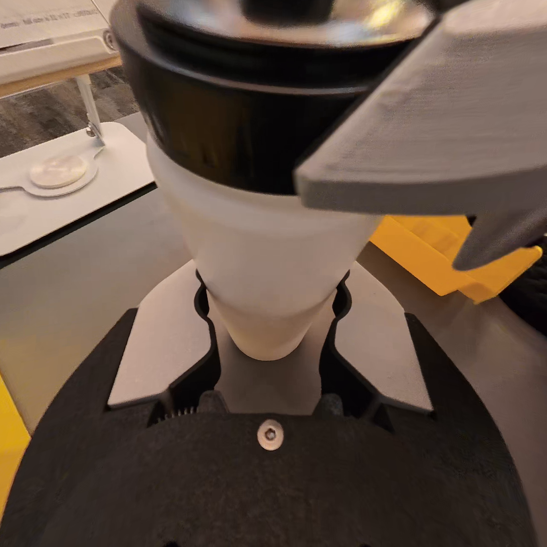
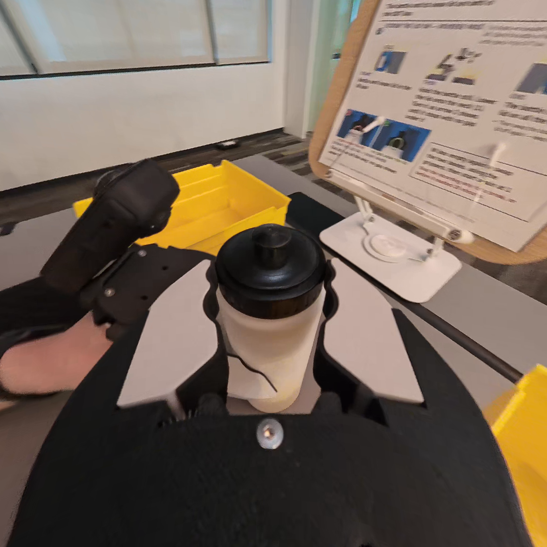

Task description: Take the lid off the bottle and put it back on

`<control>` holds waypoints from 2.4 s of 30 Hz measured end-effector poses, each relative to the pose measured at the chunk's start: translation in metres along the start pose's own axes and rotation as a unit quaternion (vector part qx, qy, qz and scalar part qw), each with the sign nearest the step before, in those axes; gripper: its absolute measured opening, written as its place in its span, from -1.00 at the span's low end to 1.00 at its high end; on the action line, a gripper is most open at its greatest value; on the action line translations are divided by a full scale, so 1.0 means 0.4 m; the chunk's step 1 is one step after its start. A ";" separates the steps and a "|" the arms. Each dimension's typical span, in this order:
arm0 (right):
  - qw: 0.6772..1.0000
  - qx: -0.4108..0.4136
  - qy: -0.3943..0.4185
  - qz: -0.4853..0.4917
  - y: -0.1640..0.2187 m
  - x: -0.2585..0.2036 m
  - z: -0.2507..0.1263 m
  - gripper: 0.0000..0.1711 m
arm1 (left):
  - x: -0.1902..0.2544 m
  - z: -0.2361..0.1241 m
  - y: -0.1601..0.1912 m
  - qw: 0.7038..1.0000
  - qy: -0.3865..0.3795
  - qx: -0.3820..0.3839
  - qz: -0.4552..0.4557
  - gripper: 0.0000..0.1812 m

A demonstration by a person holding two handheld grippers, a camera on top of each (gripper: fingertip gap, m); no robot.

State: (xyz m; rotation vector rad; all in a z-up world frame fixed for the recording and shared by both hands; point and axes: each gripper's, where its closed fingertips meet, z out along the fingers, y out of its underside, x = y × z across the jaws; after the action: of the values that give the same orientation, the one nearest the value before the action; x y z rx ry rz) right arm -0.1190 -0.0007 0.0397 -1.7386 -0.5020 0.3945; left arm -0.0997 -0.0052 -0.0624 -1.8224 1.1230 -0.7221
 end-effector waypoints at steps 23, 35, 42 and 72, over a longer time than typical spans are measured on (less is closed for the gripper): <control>0.998 -0.002 -0.055 -0.012 0.003 -0.002 -0.002 -0.17 | 0.006 0.002 -0.002 0.999 0.029 0.004 0.012 -0.07; 0.988 0.008 -0.152 -0.017 -0.010 -0.007 -0.038 -0.09 | 0.043 -0.007 0.007 0.992 0.114 -0.008 0.052 -0.07; 0.978 -0.007 -0.196 -0.073 0.015 -0.024 -0.054 -0.19 | 0.070 -0.009 0.009 0.987 0.148 -0.004 0.066 -0.07; 0.987 0.005 -0.151 -0.051 0.009 -0.018 -0.022 -0.18 | 0.041 -0.006 0.007 0.993 0.108 -0.008 0.040 -0.07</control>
State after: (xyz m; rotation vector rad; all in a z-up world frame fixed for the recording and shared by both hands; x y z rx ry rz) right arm -0.1200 -0.0126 0.0383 -1.6424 -0.8013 0.5895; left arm -0.0959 -0.0215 -0.0630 -1.7327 1.3372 -0.8811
